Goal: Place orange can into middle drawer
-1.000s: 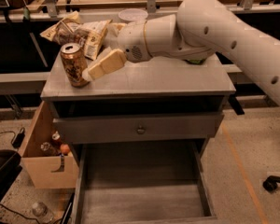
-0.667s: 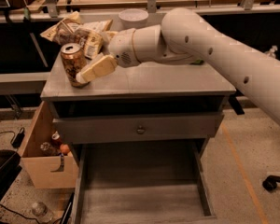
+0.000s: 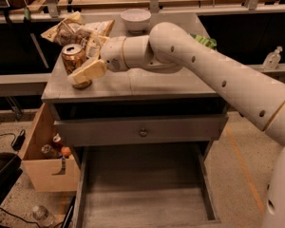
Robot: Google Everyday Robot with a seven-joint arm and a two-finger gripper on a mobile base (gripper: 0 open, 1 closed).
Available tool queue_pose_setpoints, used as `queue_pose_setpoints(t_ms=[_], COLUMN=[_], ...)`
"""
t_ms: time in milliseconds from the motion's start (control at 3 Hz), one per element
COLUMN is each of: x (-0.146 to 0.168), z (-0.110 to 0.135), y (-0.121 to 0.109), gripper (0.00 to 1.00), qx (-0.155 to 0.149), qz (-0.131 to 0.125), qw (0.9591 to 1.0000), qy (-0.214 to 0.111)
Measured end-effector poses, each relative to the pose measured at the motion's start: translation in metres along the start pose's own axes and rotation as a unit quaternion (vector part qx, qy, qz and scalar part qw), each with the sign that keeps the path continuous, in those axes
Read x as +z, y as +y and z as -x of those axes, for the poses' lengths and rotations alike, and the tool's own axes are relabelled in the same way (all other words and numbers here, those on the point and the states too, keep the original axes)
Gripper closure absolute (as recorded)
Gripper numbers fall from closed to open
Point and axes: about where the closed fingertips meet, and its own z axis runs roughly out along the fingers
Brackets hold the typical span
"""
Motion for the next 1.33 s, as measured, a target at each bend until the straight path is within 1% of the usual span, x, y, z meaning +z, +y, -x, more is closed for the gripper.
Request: queue_pose_setpoints(t_ms=[333, 667, 1333], x=[0.0171, 0.0193, 0.0239], z=[-0.004, -0.004, -0.0026], y=[0.0034, 0.0052, 0.009], gripper=[0.18, 0.41, 0.88], qx=[-0.003, -0.003, -0.004], qz=[0.015, 0.017, 0.022], qw=[0.9996, 0.9995, 0.9994], qy=[-0.025, -0.025, -0.026])
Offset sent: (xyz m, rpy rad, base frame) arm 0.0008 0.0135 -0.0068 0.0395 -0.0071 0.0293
